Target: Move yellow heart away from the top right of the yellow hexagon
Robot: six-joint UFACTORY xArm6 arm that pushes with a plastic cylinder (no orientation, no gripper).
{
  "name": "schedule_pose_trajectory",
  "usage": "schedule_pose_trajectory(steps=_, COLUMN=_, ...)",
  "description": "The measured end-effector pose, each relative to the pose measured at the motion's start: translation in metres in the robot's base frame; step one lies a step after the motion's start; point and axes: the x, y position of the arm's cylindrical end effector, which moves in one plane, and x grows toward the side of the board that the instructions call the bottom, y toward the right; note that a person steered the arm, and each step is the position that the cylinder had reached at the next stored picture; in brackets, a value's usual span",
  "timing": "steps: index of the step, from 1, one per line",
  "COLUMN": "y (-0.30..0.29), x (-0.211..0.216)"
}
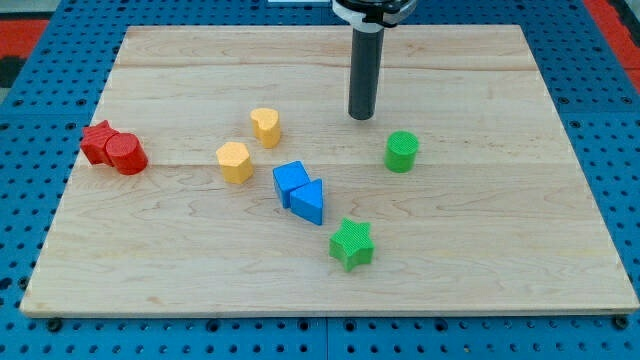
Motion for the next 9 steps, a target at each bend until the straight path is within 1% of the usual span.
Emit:
schedule_pose_trajectory(steps=1, y=-0.012, x=0.006)
schedule_pose_trajectory(steps=3, y=-0.073, x=0.046)
schedule_pose_trajectory(steps=4, y=-0.104, x=0.031)
schedule_pose_trajectory(steps=5, y=-0.142, x=0.049)
schedule_pose_trajectory(steps=6, y=-0.204, x=0.042)
schedule_pose_trajectory(steps=7, y=-0.184, x=0.004)
schedule_pose_trajectory(steps=8, y=-0.168, x=-0.067)
schedule_pose_trajectory(steps=9, y=-0.196, x=-0.088)
